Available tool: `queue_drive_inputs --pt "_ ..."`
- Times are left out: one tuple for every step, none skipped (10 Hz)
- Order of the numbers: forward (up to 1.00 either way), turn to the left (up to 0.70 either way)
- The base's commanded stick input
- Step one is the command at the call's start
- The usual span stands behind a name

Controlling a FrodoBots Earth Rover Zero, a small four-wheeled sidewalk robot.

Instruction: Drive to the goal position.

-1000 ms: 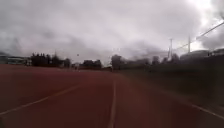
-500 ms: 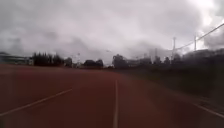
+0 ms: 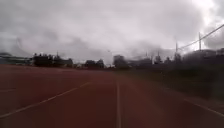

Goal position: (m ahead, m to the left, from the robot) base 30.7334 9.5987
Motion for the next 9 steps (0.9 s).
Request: queue_drive_inputs --pt "0.7 0.0" --pt "0.7 0.0" --pt "0.7 0.0" --pt "0.7 0.0" --pt "0.7 0.0" --pt "0.7 0.0" --pt "0.7 0.0" --pt "0.7 -0.15" --pt "0.7 -0.34"
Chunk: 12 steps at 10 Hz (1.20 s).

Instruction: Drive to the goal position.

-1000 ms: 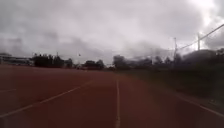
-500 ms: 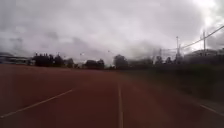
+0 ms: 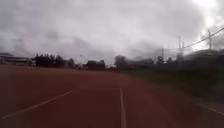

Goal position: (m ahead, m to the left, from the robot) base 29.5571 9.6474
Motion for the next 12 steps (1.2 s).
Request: queue_drive_inputs --pt "0.7 -0.35" --pt "0.7 0.0" --pt "0.7 0.0" --pt "0.7 0.0" --pt "0.7 0.0" --pt "0.7 0.0" --pt "0.7 0.0" --pt "0.7 0.0" --pt "0.7 0.0" --pt "0.7 0.0" --pt "0.7 0.0" --pt "0.7 0.0"
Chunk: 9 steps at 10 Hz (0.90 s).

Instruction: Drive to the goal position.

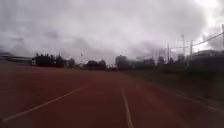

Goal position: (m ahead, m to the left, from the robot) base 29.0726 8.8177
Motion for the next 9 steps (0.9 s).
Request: queue_drive_inputs --pt "0.7 0.0" --pt "0.7 0.0" --pt "0.7 0.0" --pt "0.7 0.0" --pt "0.7 0.0" --pt "0.7 0.0" --pt "0.7 0.0" --pt "0.7 0.0" --pt "0.7 0.0"
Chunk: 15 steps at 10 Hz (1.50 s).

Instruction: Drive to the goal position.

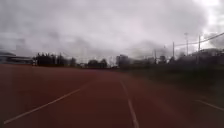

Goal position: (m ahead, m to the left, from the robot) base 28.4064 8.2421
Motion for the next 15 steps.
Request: queue_drive_inputs --pt "0.7 0.0" --pt "0.7 0.0" --pt "0.7 0.0" --pt "0.7 0.0" --pt "0.7 0.0" --pt "0.7 0.0" --pt "0.7 0.0" --pt "0.7 0.0" --pt "0.7 0.0" --pt "0.7 0.0" --pt "0.7 0.0" --pt "0.7 0.0" --pt "0.7 0.0" --pt "0.7 0.0" --pt "0.7 0.0"
